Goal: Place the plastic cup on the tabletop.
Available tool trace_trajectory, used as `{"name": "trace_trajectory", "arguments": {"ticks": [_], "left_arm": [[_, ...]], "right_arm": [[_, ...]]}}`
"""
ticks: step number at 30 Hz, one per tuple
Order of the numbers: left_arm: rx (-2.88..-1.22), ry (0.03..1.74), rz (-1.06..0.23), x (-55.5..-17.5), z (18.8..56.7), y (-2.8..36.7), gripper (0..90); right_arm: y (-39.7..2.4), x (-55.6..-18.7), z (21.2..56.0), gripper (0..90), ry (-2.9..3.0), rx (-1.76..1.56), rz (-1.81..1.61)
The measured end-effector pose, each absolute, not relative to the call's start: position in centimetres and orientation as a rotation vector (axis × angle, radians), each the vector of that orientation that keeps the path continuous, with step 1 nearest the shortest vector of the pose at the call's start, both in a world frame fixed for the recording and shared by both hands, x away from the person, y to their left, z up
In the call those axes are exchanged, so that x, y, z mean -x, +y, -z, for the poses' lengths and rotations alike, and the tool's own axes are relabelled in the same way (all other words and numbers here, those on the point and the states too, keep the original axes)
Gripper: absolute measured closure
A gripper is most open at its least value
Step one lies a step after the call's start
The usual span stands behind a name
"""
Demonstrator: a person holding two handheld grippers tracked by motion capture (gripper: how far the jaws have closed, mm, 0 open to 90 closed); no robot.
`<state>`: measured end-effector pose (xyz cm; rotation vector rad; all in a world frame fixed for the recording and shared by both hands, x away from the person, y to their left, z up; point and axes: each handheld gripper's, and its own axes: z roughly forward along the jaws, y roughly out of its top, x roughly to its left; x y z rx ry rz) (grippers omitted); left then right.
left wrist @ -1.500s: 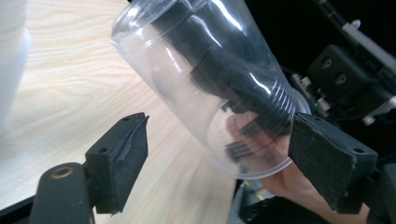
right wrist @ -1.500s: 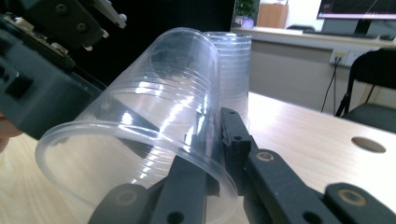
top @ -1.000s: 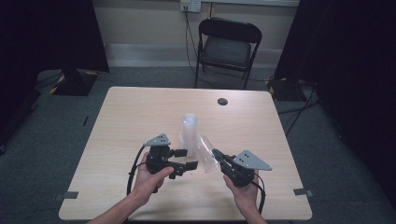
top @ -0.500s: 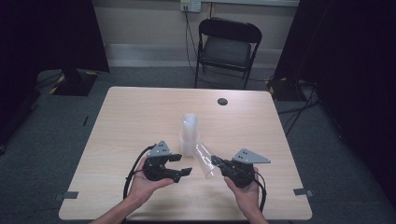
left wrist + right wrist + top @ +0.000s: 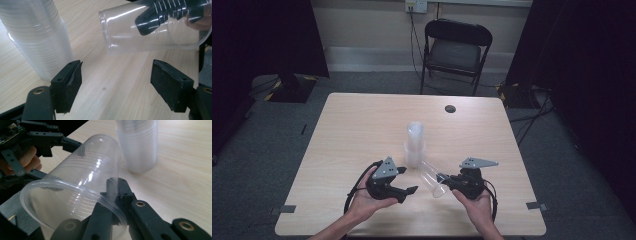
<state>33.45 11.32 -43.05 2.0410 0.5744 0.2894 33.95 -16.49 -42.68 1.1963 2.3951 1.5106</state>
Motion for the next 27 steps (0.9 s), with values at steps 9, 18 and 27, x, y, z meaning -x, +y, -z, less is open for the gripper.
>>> {"name": "trace_trajectory", "arguments": {"ticks": [9,18,27], "left_arm": [[-2.057,0.432,-0.447,-32.6,43.3,10.4,30.9],[-2.141,0.287,-0.473,-31.7,43.9,9.1,21.9],[-2.151,0.221,-0.483,-31.5,44.2,9.0,16.7]], "right_arm": [[-16.4,-34.3,42.9,89.9,2.498,-1.233,-1.443],[-15.7,-34.5,43.3,89.7,2.617,-1.196,-1.380],[-15.3,-34.6,43.5,89.8,2.675,-1.193,-1.361]]}}
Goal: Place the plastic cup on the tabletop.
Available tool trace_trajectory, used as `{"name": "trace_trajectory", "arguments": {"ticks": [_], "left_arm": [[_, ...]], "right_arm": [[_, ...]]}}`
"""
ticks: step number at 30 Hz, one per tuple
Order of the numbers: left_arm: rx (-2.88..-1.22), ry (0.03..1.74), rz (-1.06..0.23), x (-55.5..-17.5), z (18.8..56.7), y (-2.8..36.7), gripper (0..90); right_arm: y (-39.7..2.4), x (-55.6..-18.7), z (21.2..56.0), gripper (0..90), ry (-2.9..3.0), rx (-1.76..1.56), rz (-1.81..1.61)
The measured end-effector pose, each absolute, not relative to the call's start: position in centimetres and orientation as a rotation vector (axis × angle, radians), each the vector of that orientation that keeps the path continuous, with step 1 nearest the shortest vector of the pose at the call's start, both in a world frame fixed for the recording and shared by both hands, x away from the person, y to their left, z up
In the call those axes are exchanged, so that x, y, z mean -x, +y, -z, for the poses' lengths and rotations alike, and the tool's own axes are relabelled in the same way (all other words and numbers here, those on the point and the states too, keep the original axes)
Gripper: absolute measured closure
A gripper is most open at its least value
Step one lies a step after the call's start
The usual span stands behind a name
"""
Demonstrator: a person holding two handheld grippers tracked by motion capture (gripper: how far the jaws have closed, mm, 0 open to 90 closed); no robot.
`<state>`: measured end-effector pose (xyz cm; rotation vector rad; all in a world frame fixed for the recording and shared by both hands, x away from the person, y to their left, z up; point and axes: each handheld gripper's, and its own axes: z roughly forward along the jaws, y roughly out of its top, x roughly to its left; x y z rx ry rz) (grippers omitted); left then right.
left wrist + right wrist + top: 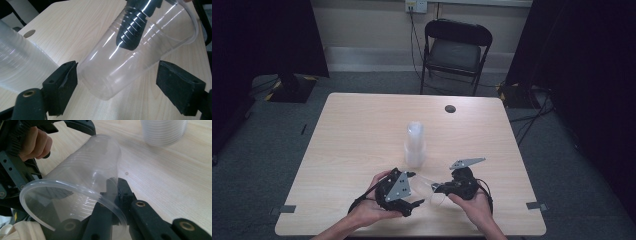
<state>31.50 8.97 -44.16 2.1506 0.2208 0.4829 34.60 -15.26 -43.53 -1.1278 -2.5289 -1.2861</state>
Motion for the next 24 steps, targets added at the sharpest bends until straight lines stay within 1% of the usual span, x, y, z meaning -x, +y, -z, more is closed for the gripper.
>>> {"name": "trace_trajectory", "arguments": {"ticks": [4,9,15,19,24], "left_arm": [[-2.182,0.180,-0.504,-31.2,44.3,8.6,14.0],[-2.193,0.165,-0.502,-31.0,44.6,8.3,13.7],[-2.194,0.160,-0.502,-30.9,44.8,8.0,16.7],[-2.196,0.164,-0.481,-30.8,44.8,8.0,20.3],[-2.193,0.191,-0.457,-30.8,44.8,7.9,22.7]], "right_arm": [[-14.8,-34.6,43.7,89.8,-2.545,1.093,1.243],[-14.4,-34.7,43.8,89.8,-2.535,1.074,1.236],[-13.8,-34.7,43.8,89.6,-2.527,1.074,1.246],[-13.6,-34.8,43.9,89.2,-2.503,1.109,1.262],[-13.6,-34.9,44.1,88.9,-2.461,1.156,1.286]]}}
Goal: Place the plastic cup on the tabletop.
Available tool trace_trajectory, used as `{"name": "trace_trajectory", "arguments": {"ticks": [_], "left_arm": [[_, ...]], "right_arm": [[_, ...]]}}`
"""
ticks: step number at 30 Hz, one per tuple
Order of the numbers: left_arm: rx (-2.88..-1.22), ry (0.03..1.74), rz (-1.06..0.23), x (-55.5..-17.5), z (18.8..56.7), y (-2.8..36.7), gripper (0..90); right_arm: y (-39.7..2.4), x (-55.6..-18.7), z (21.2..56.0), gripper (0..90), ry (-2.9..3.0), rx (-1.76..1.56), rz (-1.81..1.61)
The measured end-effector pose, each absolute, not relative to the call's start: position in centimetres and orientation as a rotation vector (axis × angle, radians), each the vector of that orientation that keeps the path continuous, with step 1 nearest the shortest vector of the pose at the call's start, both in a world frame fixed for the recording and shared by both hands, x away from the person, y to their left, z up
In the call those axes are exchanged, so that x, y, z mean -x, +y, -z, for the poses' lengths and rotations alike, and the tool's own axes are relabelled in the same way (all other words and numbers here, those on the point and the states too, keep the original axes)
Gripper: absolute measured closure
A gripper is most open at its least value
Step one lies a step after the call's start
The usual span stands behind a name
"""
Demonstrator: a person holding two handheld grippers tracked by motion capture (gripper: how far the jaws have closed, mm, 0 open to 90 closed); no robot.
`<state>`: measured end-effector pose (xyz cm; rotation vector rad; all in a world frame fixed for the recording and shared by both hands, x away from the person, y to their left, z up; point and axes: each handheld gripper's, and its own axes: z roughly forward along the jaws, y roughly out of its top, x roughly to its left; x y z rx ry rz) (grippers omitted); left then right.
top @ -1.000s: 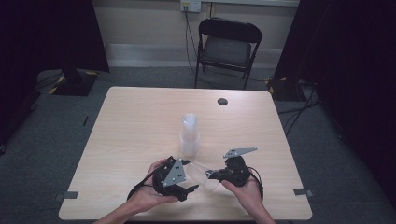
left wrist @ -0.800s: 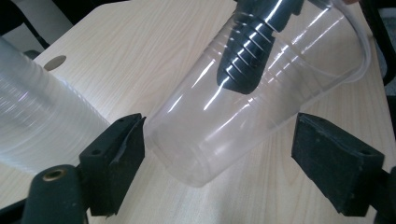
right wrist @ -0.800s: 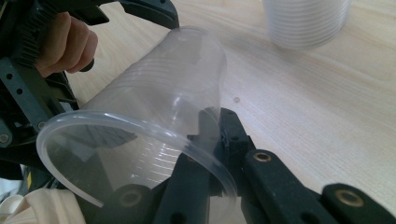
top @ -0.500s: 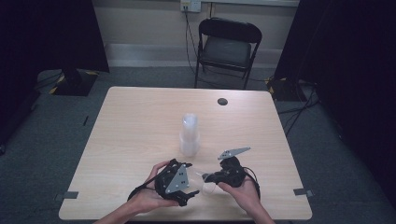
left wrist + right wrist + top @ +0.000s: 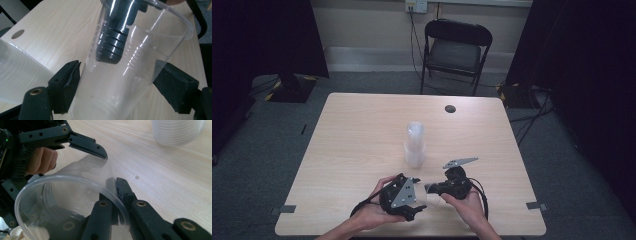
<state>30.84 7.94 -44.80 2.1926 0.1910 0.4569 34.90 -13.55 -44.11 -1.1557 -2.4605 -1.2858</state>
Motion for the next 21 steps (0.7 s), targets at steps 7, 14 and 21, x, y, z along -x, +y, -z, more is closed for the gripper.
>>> {"name": "trace_trajectory", "arguments": {"ticks": [7,14,21], "left_arm": [[-2.196,0.162,-0.456,-30.5,44.8,7.4,24.5],[-2.200,0.150,-0.473,-30.3,44.7,7.1,25.0],[-2.197,0.168,-0.445,-30.3,44.5,6.8,25.2]], "right_arm": [[-12.9,-34.9,44.4,88.9,-2.424,1.164,1.267],[-12.6,-35.0,44.6,88.3,-2.402,1.179,1.249],[-12.3,-35.0,44.8,88.3,-2.402,1.183,1.227]]}}
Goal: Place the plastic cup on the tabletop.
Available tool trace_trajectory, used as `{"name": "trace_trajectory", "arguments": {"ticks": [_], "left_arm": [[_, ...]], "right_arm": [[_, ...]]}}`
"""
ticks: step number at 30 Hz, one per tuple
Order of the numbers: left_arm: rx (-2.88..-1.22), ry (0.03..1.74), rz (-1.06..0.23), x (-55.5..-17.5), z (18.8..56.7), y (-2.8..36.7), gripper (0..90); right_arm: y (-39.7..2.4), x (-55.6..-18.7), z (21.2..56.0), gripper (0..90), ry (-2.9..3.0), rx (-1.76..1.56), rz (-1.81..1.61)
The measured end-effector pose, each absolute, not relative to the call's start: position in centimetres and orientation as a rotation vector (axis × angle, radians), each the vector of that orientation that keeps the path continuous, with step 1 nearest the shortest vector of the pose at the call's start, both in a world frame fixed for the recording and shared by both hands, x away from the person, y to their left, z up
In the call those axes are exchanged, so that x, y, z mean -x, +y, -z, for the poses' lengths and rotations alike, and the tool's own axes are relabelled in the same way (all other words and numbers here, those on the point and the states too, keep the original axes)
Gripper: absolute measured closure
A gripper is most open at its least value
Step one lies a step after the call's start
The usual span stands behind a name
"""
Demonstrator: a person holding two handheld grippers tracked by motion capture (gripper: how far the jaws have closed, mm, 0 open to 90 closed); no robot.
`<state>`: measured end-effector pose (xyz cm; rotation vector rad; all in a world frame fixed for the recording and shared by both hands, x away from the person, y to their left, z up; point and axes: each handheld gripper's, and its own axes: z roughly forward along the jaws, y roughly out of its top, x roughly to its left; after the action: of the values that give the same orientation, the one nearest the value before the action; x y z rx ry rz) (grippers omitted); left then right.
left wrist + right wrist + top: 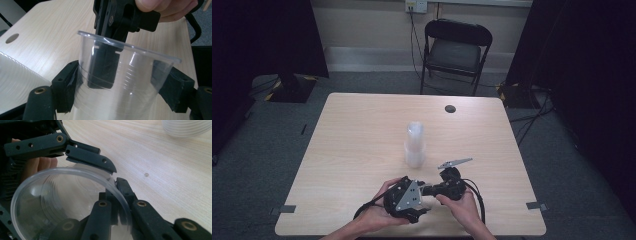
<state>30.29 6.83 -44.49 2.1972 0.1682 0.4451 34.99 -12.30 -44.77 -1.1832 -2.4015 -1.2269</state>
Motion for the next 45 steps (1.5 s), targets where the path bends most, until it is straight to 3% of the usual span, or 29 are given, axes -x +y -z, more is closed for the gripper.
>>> {"name": "trace_trajectory", "arguments": {"ticks": [19,31,45], "left_arm": [[-2.178,0.161,-0.449,-30.1,44.6,6.6,28.8],[-2.135,0.274,-0.411,-30.4,44.5,7.4,28.8],[-2.070,0.397,-0.390,-31.3,44.7,8.5,29.0]], "right_arm": [[-11.5,-34.7,45.2,85.1,-2.399,1.158,1.171],[-12.4,-34.7,44.5,77.2,-2.391,1.169,1.269],[-12.9,-34.5,43.7,75.0,-2.379,1.163,1.386]]}}
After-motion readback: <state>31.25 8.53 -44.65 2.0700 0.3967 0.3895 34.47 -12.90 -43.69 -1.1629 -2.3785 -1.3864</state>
